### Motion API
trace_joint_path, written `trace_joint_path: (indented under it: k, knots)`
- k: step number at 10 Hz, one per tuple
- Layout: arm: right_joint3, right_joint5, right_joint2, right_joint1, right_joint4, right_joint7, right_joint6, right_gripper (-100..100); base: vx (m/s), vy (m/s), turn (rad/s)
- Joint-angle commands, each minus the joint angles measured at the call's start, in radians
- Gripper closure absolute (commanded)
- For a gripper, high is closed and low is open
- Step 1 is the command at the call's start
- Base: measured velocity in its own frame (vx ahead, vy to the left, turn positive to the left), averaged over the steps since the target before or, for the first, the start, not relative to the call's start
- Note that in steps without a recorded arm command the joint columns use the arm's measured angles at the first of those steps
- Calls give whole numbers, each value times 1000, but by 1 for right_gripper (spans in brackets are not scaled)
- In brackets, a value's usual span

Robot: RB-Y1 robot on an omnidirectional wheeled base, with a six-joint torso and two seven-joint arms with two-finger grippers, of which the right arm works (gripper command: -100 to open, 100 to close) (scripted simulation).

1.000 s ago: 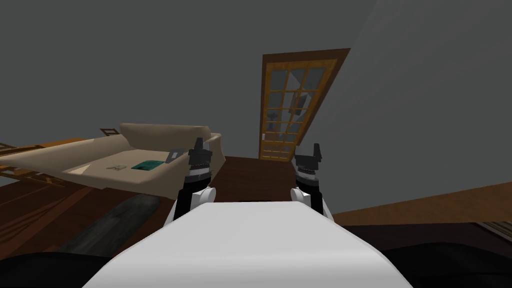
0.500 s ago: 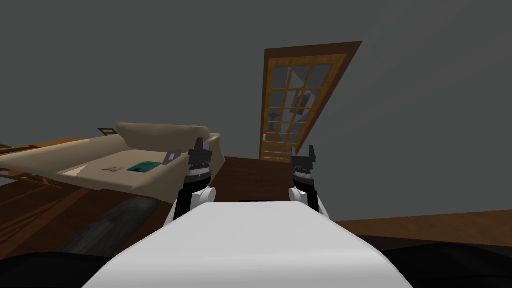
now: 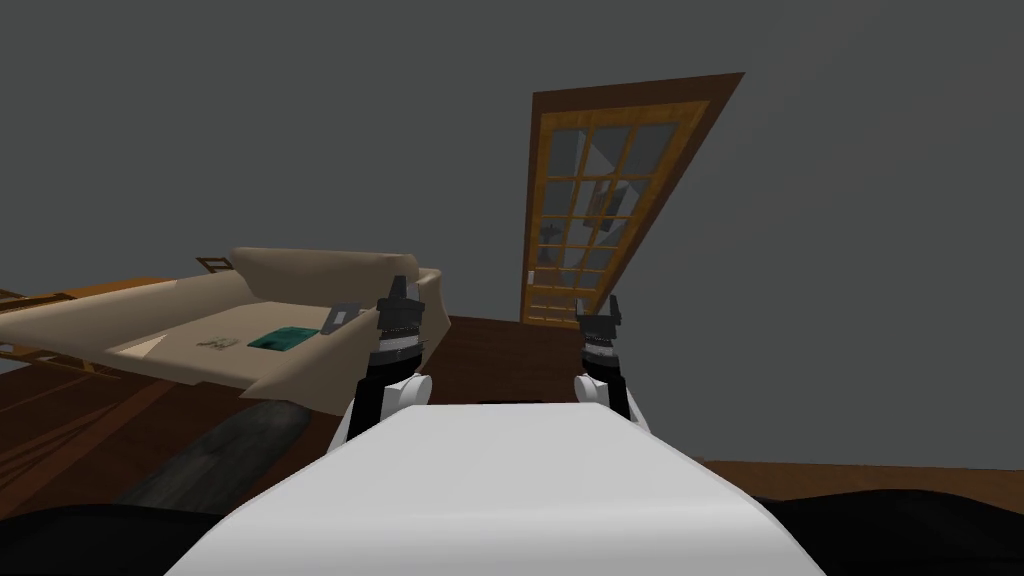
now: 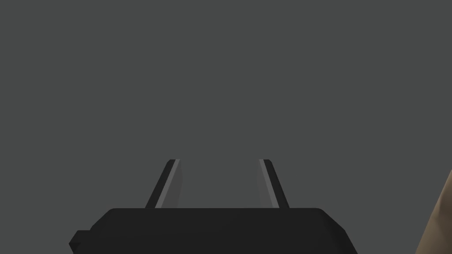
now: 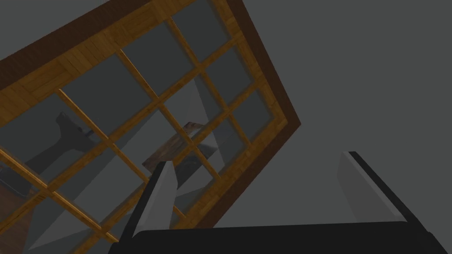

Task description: Pull the door open

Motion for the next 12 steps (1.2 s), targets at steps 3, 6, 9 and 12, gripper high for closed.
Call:
trace_joint_path:
  k: [3,6,9,12]
  knots:
    - [14,-33,-18,-31,93,-73,-16,-100,104,18,17]
    - [24,-56,-29,-53,156,-123,-26,-100,121,20,18]
    - [35,-80,-41,-74,220,-174,-36,-100,93,9,15]
    - [45,-104,-51,-97,288,-228,-46,-100,99,18,16]
